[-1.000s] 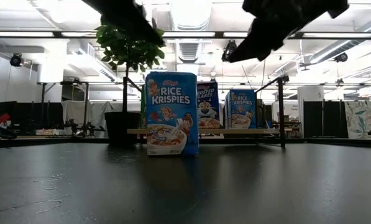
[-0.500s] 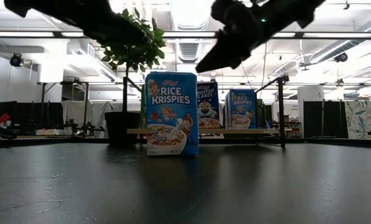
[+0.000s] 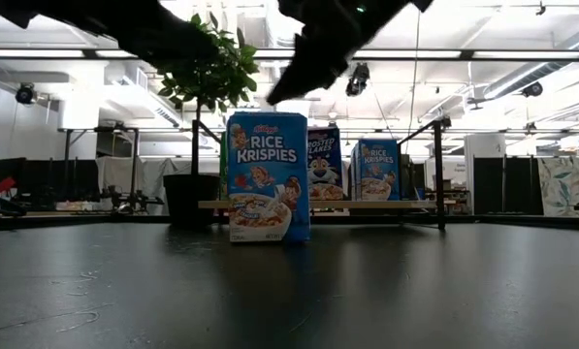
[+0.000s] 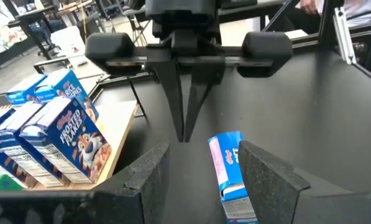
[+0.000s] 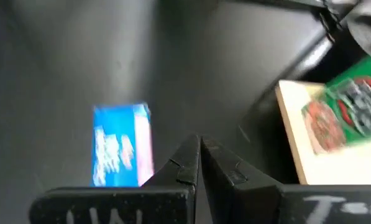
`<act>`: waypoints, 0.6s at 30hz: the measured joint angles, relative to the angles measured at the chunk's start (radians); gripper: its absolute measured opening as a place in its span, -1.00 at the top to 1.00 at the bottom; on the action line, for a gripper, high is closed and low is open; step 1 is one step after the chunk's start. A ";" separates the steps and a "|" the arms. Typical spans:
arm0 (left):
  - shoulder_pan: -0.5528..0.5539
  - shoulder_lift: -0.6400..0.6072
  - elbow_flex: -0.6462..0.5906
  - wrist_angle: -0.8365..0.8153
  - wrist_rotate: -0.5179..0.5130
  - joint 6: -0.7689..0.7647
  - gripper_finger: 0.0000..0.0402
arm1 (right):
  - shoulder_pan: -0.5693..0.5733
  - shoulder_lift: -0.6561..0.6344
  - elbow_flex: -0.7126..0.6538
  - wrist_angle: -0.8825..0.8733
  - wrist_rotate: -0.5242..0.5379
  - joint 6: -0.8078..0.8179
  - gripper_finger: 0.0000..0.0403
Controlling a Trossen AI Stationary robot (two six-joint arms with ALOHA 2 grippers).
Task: Stack cereal on shelf
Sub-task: Put the light blue cereal box aligned with the light blue cereal boxes on the shelf
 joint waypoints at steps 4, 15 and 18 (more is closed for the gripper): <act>0.000 -0.038 0.000 -0.023 0.000 0.019 0.15 | 0.000 0.013 0.047 -0.033 -0.042 -0.003 0.96; -0.004 -0.112 -0.008 -0.113 0.003 -0.017 0.15 | 0.006 0.005 0.066 -0.044 -0.048 0.017 0.96; -0.007 -0.119 -0.010 -0.120 0.003 -0.027 0.15 | 0.006 0.005 0.065 -0.039 -0.048 0.032 0.95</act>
